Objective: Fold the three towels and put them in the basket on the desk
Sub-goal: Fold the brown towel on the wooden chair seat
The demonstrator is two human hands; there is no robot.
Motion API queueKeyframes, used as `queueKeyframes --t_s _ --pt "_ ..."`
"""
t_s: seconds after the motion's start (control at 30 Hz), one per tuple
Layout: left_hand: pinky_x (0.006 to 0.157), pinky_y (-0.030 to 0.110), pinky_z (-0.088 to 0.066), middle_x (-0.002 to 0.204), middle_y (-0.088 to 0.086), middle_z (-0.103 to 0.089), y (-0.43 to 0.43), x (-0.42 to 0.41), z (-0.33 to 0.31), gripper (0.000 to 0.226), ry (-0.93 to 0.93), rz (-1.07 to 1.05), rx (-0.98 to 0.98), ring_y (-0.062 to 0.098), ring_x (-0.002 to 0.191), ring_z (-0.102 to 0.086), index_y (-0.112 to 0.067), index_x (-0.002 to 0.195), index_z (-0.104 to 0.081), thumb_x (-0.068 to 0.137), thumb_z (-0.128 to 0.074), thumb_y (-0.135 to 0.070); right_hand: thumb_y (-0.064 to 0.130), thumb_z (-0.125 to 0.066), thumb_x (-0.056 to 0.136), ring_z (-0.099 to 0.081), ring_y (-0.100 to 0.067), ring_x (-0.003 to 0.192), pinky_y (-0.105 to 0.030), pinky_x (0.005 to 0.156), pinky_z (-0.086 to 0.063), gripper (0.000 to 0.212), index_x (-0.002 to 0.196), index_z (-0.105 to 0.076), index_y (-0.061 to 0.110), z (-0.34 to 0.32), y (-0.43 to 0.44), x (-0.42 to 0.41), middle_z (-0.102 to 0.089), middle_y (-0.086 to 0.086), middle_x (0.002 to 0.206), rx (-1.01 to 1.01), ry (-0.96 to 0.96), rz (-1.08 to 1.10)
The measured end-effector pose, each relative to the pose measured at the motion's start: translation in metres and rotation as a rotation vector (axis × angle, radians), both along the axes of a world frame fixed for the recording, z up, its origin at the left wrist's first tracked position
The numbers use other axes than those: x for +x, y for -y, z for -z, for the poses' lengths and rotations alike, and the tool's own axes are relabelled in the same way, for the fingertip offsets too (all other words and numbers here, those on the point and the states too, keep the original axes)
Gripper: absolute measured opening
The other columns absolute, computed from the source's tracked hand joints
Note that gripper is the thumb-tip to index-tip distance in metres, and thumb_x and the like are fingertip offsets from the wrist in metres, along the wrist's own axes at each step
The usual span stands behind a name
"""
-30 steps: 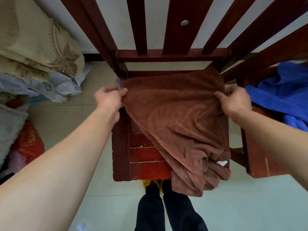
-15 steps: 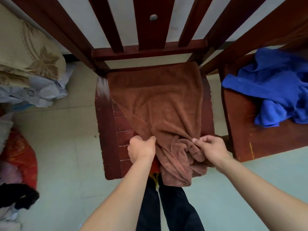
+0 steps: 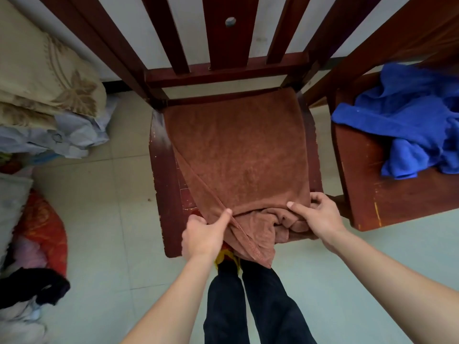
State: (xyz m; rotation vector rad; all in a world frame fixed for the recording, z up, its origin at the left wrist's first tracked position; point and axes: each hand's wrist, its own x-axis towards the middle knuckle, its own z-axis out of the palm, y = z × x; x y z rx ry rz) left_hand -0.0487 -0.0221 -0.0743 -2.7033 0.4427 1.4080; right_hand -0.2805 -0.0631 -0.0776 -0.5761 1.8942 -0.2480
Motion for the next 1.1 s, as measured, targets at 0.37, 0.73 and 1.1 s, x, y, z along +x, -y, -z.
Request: queueKeyframes --t_s 0.37,0.73,1.1 --pt "0.071 0.03 -0.045 0.077 0.004 -0.06 -0.011 0.05 0.0 0.026 0.031 -0.31 -0.188 0.03 0.079 -0.058 -0.016 0.084 -0.057 0.076 -0.05 0.008 0.011 -0.073 0.081 -0.068 -0.023 0.085 -0.036 0.081 -0.054 0.017 0.096 -0.07 0.003 -0.035 -0.001 -0.03 -0.074 -0.013 0.098 0.123 0.172 0.146" --pt "0.071 0.033 -0.05 0.098 0.01 -0.063 0.098 0.08 0.007 0.032 -0.183 -0.49 -0.549 0.021 0.078 -0.059 -0.017 0.101 -0.051 0.078 -0.071 -0.007 0.029 -0.07 0.086 -0.067 -0.014 0.09 -0.03 0.075 -0.051 0.01 0.093 -0.067 0.022 -0.005 0.113 0.005 -0.071 0.001 0.099 -0.08 0.113 0.051" --pt "0.063 0.029 -0.04 0.082 0.006 -0.064 -0.062 0.017 0.02 0.015 0.087 0.045 -0.164 0.025 0.076 -0.059 -0.017 0.076 -0.06 0.079 -0.073 -0.022 0.039 -0.078 0.075 -0.065 -0.024 0.077 -0.038 0.073 -0.052 0.027 0.073 -0.062 0.018 0.01 -0.051 -0.016 -0.068 0.0 0.074 0.11 -0.294 -0.249"
